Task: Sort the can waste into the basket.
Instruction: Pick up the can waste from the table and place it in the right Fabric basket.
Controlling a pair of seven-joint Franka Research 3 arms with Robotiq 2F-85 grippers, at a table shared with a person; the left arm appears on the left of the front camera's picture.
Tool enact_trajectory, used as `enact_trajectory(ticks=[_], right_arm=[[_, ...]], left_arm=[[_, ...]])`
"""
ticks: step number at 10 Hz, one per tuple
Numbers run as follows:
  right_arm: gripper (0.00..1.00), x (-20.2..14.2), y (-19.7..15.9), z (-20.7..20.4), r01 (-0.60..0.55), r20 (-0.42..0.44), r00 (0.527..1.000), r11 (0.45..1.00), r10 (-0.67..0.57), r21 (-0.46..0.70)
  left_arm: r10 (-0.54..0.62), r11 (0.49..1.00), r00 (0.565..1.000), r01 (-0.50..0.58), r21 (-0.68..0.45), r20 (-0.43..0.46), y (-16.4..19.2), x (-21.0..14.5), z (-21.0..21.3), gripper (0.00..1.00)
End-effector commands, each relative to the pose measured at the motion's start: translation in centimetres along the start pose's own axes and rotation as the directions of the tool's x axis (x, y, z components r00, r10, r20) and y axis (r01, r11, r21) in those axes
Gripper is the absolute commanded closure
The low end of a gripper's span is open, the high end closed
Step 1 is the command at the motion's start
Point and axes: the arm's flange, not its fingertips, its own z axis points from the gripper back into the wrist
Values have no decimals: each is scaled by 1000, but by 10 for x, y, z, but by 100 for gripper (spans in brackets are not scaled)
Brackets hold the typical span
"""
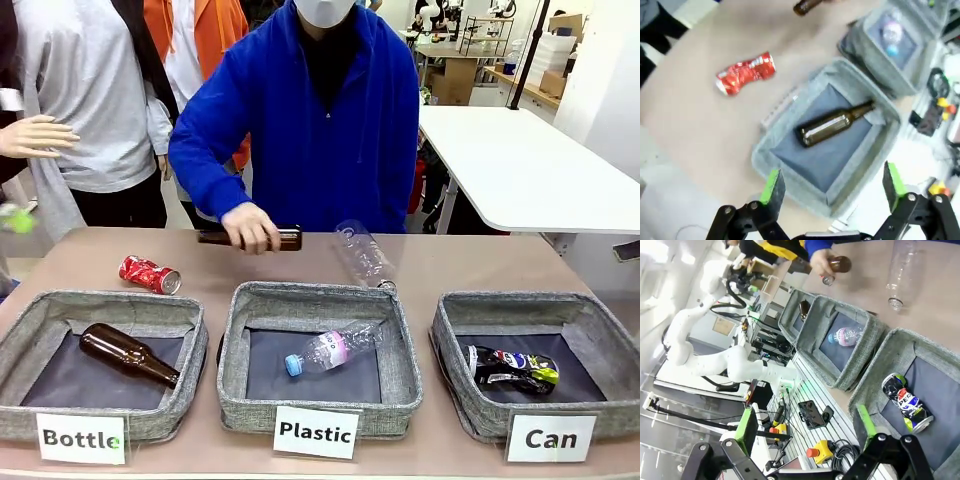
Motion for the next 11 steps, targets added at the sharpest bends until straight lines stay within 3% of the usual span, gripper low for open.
enact_trajectory(ticks=[1, 2, 3, 5, 6, 9, 10, 11], right_arm=[[0, -1, 1, 3, -26, -11, 1000, 1000, 26, 1], [0, -1, 1, 3, -26, -11, 1000, 1000, 26, 1], [0, -1, 1, 3, -26, -11, 1000, 1000, 26, 1], [0, -1, 1, 3, -26, -11, 1000, 1000, 26, 1], [0, -1, 1, 3, -26, -11, 1000, 1000, 26, 1], [0, -1, 1, 3, -26, -11, 1000, 1000, 26, 1], [0, -1, 1, 3, -26, -11, 1000, 1000, 26, 1], [0, -1, 1, 3, -26, -11, 1000, 1000, 26, 1]], left_arm=[[-11, 999, 998, 13, -32, 55, 5, -51, 18, 0], [2, 1000, 991, 2, -30, 135, 4, -80, 26, 0], [77, 997, 971, -74, -19, 228, 6, -105, 34, 0], [144, 987, 929, -159, 13, 342, 9, -145, 47, 0], [177, 983, 902, -178, -34, 393, 18, -169, 66, 0], [316, 949, 793, -273, -159, 522, 34, -264, 144, 0], [372, 926, 733, -336, -173, 570, 32, -279, 149, 0], [400, 913, 711, -366, -181, 578, 31, -286, 147, 0]])
